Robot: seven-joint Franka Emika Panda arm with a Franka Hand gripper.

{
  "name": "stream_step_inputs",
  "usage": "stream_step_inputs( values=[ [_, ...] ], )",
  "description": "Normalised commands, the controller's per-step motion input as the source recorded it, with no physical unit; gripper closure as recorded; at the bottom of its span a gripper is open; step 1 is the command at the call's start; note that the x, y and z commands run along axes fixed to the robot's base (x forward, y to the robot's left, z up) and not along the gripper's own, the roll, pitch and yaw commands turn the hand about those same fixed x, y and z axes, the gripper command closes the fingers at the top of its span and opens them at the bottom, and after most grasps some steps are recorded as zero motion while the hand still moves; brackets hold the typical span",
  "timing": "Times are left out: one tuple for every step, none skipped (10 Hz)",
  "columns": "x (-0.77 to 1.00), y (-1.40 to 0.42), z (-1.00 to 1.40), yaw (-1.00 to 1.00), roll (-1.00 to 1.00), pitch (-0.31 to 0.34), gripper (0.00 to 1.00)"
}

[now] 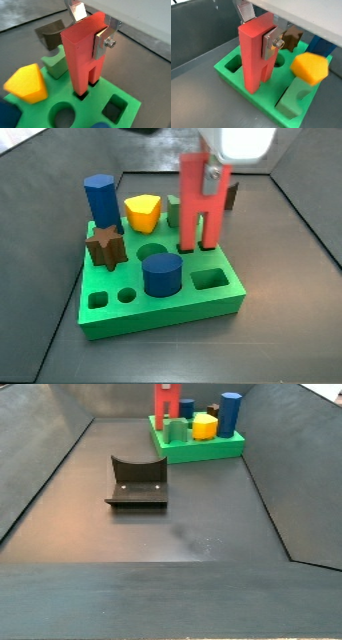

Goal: Pick up the double-square object. Move up. Move to above the board. Insert the double-square object.
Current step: Insert the double-square object.

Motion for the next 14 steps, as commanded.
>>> stream_step_inputs(
  values=[
    [0.13,0.04,-0.05,-0.15,0.00,0.000,1.00],
    [-0.04,0.00,-0.01,0.00,0.00,0.009,1.00],
    [0.00,-0.06,-0.06,0.32,0.04,0.000,1.00],
    [-0.01,-0.17,-0.10,0.96,0.00,0.000,1.00],
    [-0.13,-0.18,-0.02,0.93,0.00,0.000,1.00],
    [-0.21,0.00,0.00,0.80,0.06,0.069,1.00],
    [-0.24,0.00,0.00,0.36,0.00,0.061,1.00],
    [-0.20,0.00,-0.05,-0.28,-0.03,0.000,1.00],
    [0.00,-0.03,-0.07,-0.66,-0.04,0.000,1.00],
    [-0.05,-0.10,-0.12,-0.87,-0.01,0.000,1.00],
    [0.00,-0.12,-0.17,-0.77,-0.03,0.000,1.00],
    [0.00,-0.08,-0.23,-0.41,0.00,0.013,1.00],
    [-0.11,-0.07,-0.29,-0.09,0.00,0.000,1.00],
    [0.05,-0.02,-0.45,0.00,0.01,0.000,1.00]
  ],
)
